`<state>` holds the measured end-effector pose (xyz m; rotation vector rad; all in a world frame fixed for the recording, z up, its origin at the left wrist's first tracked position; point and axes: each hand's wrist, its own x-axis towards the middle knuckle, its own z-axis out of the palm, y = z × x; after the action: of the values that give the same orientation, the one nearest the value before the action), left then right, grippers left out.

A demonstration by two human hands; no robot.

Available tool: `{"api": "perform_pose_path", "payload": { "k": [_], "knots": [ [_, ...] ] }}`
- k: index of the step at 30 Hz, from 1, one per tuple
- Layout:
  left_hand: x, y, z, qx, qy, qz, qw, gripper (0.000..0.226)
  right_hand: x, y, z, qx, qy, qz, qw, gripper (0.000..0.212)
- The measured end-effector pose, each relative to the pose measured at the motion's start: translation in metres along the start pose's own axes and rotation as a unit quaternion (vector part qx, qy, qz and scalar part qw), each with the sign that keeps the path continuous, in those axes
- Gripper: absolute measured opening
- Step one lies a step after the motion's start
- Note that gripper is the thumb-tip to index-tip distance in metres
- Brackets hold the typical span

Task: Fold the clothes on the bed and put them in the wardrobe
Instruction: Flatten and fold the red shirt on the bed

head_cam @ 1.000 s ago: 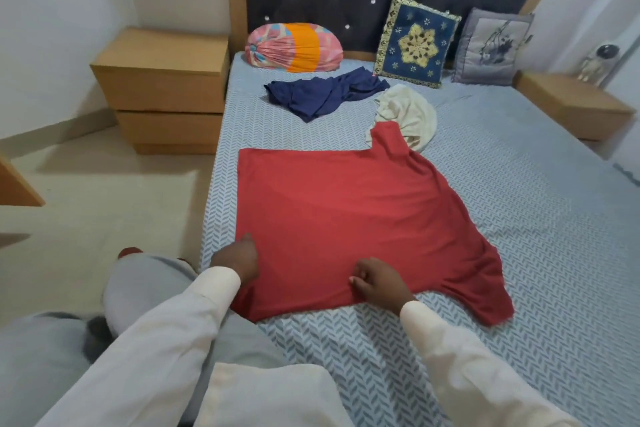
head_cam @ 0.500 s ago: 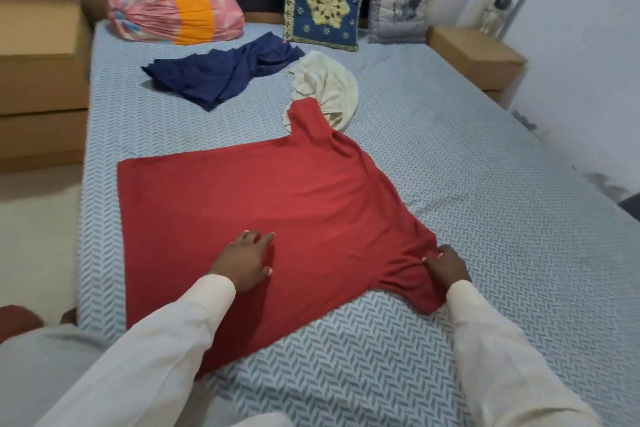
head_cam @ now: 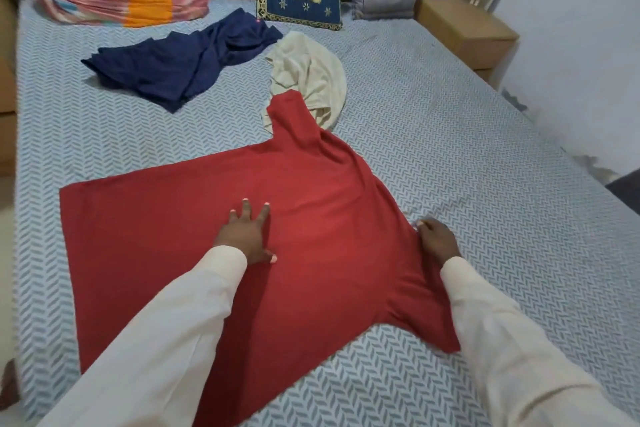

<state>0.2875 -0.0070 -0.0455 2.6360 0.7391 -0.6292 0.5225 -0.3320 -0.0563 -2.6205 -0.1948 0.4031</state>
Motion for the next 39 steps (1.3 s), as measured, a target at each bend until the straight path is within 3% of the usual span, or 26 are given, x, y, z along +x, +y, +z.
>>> {"api": "perform_pose_path", "payload": {
  "k": [6,9,11,13,15,16,18,21,23,26,29,32,33,34,36,39],
  "knots": [
    [0.021,0.004,-0.013,0.064,-0.021,-0.026,0.997,0.139,0.053,-0.099,0.021,0.018,-0.085,-0.024,0.996,0.043],
    [0.025,0.005,-0.013,0.058,-0.034,-0.038,0.997,0.141,0.060,-0.130,0.032,0.009,-0.106,-0.056,0.993,0.030],
    [0.026,0.006,-0.013,0.059,-0.032,-0.040,0.997,0.141,0.048,-0.138,0.045,-0.095,0.029,-0.142,0.985,0.028],
    [0.026,0.004,-0.013,0.065,-0.024,-0.039,0.997,0.141,0.026,-0.136,0.067,-0.177,0.114,-0.262,0.942,0.035],
    [0.026,0.004,-0.012,0.073,-0.022,-0.036,0.996,0.141,0.003,-0.122,0.087,-0.186,0.066,-0.380,0.904,0.039],
    [0.026,0.004,-0.012,0.077,-0.022,-0.036,0.996,0.140,-0.004,-0.117,0.091,-0.161,0.037,-0.399,0.902,0.040],
    [0.025,0.004,-0.014,0.080,-0.023,-0.037,0.996,0.140,-0.003,-0.115,0.086,-0.067,0.047,-0.365,0.928,0.034],
    [0.024,0.005,-0.015,0.078,-0.030,-0.043,0.996,0.140,0.015,-0.125,0.074,0.035,0.107,-0.238,0.965,0.030],
    [0.023,0.005,-0.015,0.075,-0.032,-0.046,0.996,0.140,0.027,-0.131,0.065,0.030,0.008,-0.177,0.984,0.035],
    [0.023,0.006,-0.015,0.070,-0.032,-0.047,0.996,0.139,0.035,-0.139,0.057,-0.023,-0.104,-0.169,0.980,0.042],
    [0.022,0.006,-0.015,0.066,-0.032,-0.048,0.996,0.139,0.045,-0.150,0.053,-0.018,-0.132,-0.184,0.974,0.045],
    [0.022,0.007,-0.017,0.066,-0.035,-0.049,0.996,0.139,0.048,-0.164,0.053,-0.053,-0.148,-0.210,0.965,0.026],
    [0.023,0.007,-0.016,0.065,-0.035,-0.049,0.996,0.139,0.046,-0.171,0.052,-0.057,-0.168,-0.205,0.962,0.035],
    [0.023,0.007,-0.016,0.064,-0.034,-0.049,0.996,0.139,0.046,-0.178,0.049,-0.038,-0.192,-0.195,0.961,0.040],
    [0.024,0.005,-0.015,0.058,-0.030,-0.048,0.997,0.139,0.051,-0.192,0.031,0.028,-0.225,-0.168,0.959,0.031],
    [0.025,0.005,-0.012,0.049,-0.029,-0.048,0.997,0.140,0.084,-0.182,-0.009,0.227,-0.095,-0.078,0.966,0.012]
  ]
}}
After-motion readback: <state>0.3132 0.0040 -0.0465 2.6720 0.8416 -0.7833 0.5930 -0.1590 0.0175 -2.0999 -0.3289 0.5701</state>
